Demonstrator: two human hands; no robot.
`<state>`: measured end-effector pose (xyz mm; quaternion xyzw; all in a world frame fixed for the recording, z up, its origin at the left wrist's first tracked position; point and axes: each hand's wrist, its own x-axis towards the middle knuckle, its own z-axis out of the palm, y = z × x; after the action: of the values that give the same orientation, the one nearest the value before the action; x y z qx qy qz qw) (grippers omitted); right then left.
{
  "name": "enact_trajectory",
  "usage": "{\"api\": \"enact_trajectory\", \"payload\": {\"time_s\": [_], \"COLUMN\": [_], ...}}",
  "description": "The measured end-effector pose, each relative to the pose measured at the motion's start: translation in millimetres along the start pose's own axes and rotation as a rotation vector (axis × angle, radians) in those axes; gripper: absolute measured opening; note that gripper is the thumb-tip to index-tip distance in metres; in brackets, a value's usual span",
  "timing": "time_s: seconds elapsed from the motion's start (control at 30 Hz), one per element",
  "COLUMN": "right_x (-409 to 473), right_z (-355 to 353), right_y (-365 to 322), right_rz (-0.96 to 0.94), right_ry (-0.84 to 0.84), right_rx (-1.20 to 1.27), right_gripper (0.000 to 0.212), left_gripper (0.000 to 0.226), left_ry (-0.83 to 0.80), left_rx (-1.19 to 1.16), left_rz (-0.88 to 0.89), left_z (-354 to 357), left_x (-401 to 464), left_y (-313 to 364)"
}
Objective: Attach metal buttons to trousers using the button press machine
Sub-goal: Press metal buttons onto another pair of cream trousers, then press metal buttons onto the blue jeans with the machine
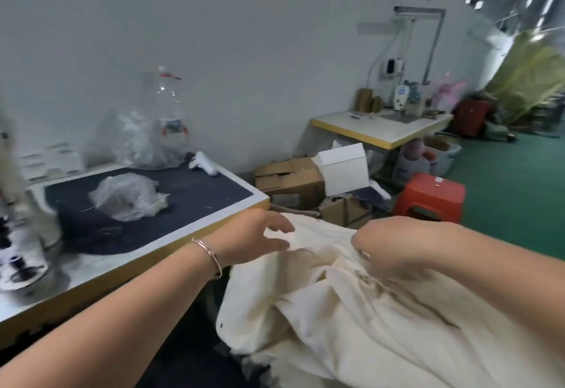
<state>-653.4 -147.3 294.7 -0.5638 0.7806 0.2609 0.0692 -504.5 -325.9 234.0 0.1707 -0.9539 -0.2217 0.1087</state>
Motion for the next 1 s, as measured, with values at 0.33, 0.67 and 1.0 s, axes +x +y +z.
{"api": "enact_trajectory", "payload": {"time_s": [0.33,0.67,1.0], "right_x": [22,-47,-17], "right_z": [-136,-45,152], "right_y": [-255,-537,-599], "right_rz": [-0.982,-1.713,-1.591], "right_ry": [0.417,0.234,0.018], "right_rx": [-0.234,-0.141,-0.202], "right_gripper": [0.012,0.033,0.076], "left_gripper": [0.009,0.009,0.092], "left_ry": [0.479,0.877,0.312], "left_rx": [-0.145,0.009,-0.137], "left_rz": [-0.585,-1.725,-2.192], "left_z": [-144,-3,211], "left_x": [-272,-584,-593], "left_y": [-53,11,22]}}
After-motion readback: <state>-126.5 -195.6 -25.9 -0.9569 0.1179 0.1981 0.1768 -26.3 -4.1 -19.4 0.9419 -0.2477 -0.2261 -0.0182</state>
